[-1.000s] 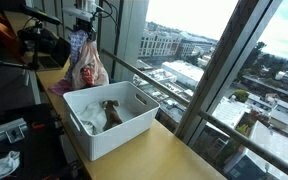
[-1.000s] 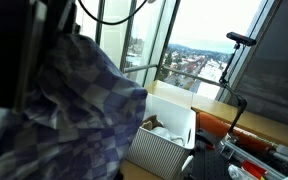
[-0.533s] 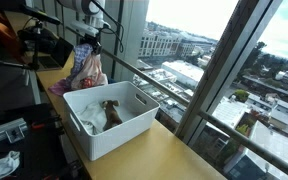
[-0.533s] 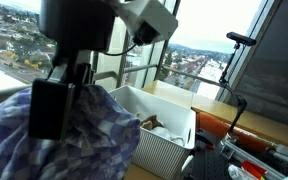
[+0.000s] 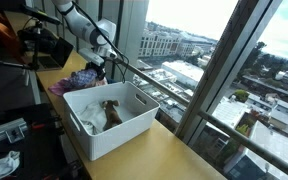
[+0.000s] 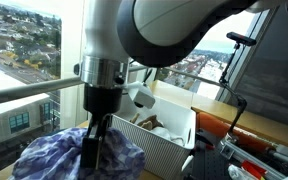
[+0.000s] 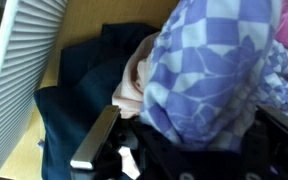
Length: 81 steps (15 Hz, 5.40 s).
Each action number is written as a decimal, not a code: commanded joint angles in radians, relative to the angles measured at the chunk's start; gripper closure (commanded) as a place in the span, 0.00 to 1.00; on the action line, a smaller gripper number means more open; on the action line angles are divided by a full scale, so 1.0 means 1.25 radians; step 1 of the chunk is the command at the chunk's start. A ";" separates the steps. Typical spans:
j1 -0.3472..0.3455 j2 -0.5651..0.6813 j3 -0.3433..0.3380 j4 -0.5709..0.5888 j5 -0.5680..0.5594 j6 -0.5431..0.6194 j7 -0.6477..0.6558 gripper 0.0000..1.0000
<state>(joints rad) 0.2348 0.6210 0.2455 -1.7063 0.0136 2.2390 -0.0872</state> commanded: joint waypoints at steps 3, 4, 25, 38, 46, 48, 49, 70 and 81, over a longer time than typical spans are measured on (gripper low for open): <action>-0.002 0.045 -0.001 0.012 0.026 0.009 -0.010 0.74; -0.002 0.049 -0.001 0.014 0.027 0.008 -0.010 0.71; -0.123 -0.172 -0.086 -0.131 0.014 0.016 -0.017 0.00; -0.136 -0.150 -0.201 -0.326 -0.114 0.185 0.056 0.00; -0.132 -0.034 -0.214 -0.350 -0.112 0.280 0.071 0.00; -0.129 -0.003 -0.216 -0.344 -0.112 0.295 0.076 0.00; -0.128 0.009 -0.217 -0.341 -0.111 0.300 0.077 0.00; -0.109 -0.108 -0.209 -0.382 -0.110 0.281 0.087 0.97; -0.107 -0.330 -0.200 -0.358 -0.121 0.170 0.095 0.96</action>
<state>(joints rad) 0.0935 0.3085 -0.0116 -2.1550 -0.1105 2.5204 0.0028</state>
